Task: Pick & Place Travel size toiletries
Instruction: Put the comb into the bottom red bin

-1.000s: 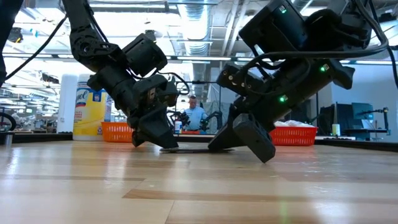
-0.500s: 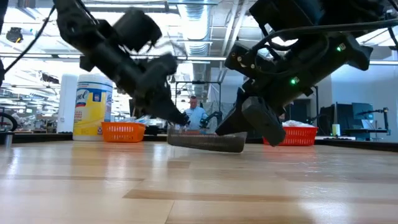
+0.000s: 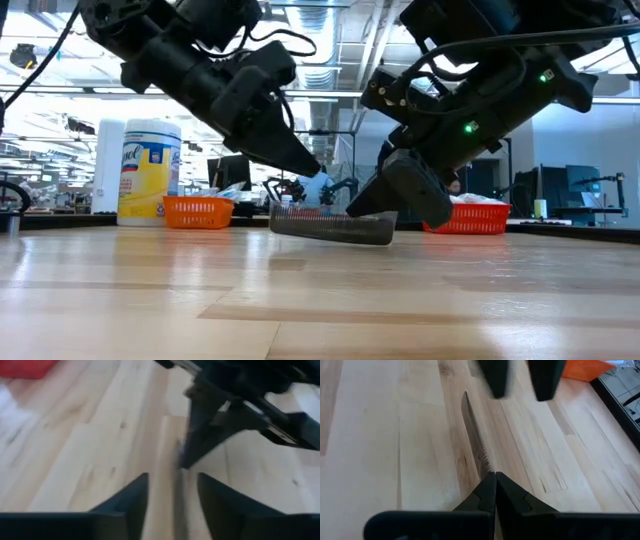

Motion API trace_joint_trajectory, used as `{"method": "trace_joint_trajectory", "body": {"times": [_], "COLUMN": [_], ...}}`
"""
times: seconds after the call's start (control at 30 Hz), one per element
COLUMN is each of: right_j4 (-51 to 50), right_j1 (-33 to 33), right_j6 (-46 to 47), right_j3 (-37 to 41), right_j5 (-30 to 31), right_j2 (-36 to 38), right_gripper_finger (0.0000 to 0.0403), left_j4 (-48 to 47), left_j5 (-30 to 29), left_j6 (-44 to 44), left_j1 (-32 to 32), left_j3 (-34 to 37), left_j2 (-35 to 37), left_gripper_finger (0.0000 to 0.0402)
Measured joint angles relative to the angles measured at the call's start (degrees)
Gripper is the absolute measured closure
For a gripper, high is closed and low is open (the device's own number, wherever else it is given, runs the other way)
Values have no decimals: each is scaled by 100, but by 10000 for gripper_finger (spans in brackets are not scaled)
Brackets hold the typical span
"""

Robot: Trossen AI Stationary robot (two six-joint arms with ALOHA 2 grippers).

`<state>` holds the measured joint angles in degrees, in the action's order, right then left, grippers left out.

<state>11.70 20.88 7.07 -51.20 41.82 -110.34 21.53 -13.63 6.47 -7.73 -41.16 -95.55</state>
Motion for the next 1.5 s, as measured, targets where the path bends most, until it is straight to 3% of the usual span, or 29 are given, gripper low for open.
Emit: {"method": "trace_joint_trajectory", "body": {"times": [0.23,0.47,0.6,0.83,1.1,1.23,1.4,1.5], "right_j4": [-25,-93,-118,-118,-98,-70,-47,80], "right_j1": [0,-38,-85,-87,-129,-158,-166,-166], "right_j6": [129,263,308,306,290,252,165,-113], "right_j3": [-6,-8,-8,-8,-8,-8,-8,-8], "right_j5": [-27,-109,-109,-109,-109,-109,-69,-12], "right_j2": [4,4,6,8,10,10,13,13], "right_gripper_finger": [403,403,403,403,403,403,403,395], "left_j4": [-12,-23,-18,-704,-751,-903,-939,-991], "left_j5": [63,365,334,40,11,58,387,459], "left_j6": [148,82,-152,-174,-174,-161,-126,265], "left_j1": [-14,-36,-34,91,270,346,355,330], "left_j3": [-58,-560,-806,-890,-892,-898,-901,-933], "left_j2": [-294,-1029,-1322,-1346,-1346,-1346,-1344,-1342], "left_gripper_finger": [136,125,142,179,223,271,373,390]}}
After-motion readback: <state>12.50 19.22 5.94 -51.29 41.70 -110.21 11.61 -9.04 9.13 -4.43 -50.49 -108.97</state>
